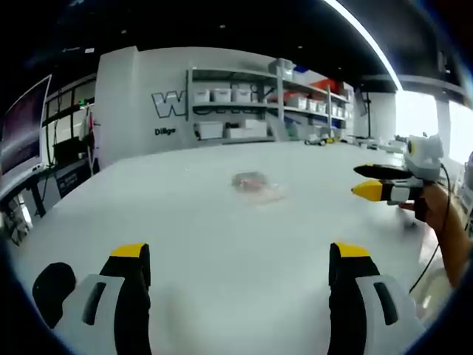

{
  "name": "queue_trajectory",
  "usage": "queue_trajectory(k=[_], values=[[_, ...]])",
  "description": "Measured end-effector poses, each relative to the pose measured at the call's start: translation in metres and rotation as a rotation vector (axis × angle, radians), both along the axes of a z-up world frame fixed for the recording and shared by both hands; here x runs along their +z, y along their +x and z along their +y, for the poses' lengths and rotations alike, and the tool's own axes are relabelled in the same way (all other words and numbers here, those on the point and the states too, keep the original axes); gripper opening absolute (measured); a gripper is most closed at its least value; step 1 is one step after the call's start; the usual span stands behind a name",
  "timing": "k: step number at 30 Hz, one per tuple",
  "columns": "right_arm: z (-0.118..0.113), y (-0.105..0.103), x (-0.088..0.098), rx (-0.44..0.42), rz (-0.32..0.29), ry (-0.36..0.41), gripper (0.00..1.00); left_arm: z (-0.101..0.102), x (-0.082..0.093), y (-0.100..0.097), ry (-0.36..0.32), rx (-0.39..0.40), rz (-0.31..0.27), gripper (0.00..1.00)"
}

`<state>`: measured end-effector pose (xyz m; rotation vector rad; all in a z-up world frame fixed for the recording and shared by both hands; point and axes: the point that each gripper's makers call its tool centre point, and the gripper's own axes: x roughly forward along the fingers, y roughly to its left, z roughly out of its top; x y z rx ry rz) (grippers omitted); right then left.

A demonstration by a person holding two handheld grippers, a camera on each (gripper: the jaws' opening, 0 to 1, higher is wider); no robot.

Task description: Open the resealable bag by pulling the two sides of the seal apart until the entire bag opening is separated and visibly accessible.

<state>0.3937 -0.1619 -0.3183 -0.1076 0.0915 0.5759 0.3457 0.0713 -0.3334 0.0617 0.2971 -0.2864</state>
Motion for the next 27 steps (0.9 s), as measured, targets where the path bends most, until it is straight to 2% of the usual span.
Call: queue_trajectory(k=[10,27], values=[[-0.0087,-0.0053,0.0001,-0.012,-0.003,0.004,0.72,-0.0027,-0.0016,-0.0019,-0.008,-0.007,0.003,1.00],[-0.0105,-0.0042,-0.0005,-0.022,-0.010,0.006,0.72,-0.0008,-0.0032,-0.0037,-0.010,0.004,0.001,1.00]])
